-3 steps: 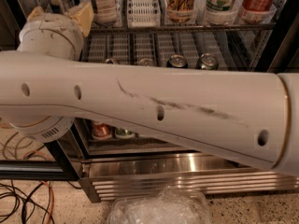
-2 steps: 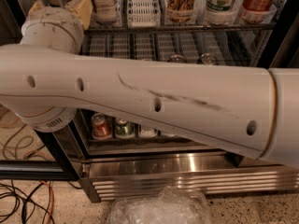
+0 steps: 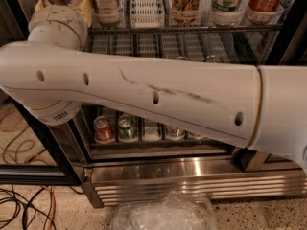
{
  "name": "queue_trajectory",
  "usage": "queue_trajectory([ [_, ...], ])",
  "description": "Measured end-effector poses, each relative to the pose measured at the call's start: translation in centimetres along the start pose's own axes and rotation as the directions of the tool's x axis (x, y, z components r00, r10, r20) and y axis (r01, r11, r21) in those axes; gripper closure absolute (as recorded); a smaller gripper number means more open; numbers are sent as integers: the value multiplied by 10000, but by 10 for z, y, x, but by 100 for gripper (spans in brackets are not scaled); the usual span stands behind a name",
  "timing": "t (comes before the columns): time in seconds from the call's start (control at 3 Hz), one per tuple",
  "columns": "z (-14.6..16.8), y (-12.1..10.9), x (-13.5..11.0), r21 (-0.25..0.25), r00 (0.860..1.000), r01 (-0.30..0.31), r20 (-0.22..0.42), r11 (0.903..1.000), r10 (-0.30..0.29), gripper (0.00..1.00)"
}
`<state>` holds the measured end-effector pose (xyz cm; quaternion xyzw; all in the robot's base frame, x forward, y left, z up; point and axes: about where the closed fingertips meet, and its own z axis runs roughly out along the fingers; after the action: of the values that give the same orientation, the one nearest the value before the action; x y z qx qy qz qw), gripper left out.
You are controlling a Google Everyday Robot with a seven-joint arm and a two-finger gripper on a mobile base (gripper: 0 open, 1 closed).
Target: Pick redbull can from top shelf of fridge
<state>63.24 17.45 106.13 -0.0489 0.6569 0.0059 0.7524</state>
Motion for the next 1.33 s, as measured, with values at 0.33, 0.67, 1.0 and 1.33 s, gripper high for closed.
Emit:
queue_trajectory([
  [0.33,0,0,0,-19,10000,-17,-6,10000,17,40],
  [0.67,0,2,0,11,10000,-13,-35,10000,13,59],
  [1.0,0,2,0,11,10000,-13,-35,10000,13,82],
  [1.33,0,2,0,11,10000,-13,-34,10000,13,100],
])
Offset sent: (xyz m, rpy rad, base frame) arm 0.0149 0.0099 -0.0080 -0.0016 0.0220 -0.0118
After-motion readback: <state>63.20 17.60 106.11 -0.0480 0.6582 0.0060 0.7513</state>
